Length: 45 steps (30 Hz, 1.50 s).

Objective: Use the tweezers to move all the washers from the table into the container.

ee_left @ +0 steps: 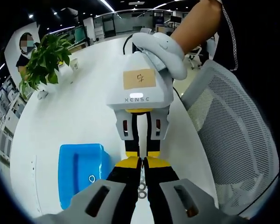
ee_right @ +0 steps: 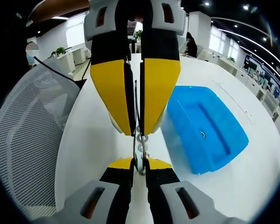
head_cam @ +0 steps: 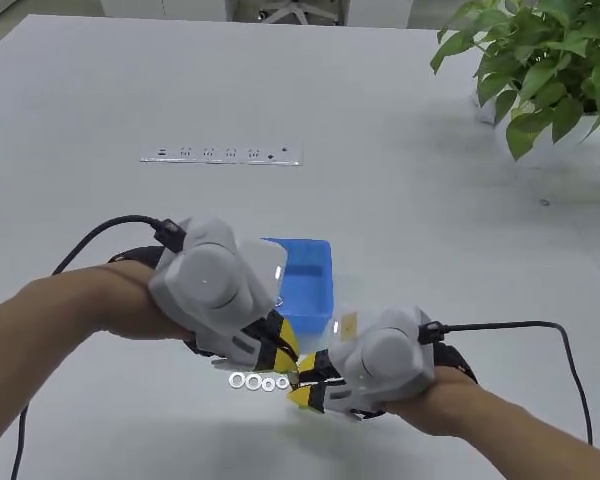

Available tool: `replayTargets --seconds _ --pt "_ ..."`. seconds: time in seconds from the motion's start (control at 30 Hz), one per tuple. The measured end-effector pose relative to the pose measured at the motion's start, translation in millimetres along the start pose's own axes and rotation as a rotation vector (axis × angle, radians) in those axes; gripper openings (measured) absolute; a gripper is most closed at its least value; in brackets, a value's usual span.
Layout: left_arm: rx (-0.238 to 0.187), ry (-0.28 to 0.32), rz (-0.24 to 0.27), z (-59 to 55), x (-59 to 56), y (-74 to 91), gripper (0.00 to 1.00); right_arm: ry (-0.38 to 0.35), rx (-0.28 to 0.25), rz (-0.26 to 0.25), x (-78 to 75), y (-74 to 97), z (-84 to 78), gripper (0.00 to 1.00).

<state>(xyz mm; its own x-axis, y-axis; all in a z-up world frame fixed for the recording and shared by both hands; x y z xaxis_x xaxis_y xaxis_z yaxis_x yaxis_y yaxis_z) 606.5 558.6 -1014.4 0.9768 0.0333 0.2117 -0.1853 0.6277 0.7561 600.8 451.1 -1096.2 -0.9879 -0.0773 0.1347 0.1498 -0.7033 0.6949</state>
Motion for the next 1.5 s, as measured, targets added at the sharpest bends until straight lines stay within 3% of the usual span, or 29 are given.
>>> replayTargets --seconds 0.73,1.5 --pt "-0.01 0.009 -0.013 4.0 2.6 -3.7 0.07 -0.002 -0.013 0.01 2.9 5.0 1.4 0.15" --pt "-0.014 0.007 -0.014 5.5 6.0 -5.6 0.07 -0.03 -0.022 -0.015 0.3 6.3 1.1 0.1"
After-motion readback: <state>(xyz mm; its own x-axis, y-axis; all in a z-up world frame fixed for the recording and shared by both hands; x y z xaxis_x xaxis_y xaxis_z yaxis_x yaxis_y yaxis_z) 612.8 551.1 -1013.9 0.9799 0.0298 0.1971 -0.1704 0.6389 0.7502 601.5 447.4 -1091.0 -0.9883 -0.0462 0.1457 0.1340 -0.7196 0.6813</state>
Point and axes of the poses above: the centre of the closed fingertips' face, and the gripper's own axes: y roughly backward along the fingers, x roughly to its left, z roughly out of its top, the point moved 10 cm from there along y, roughly backward along the fingers, and after that the axes turned 12 degrees about z, right-handed, at the moved point
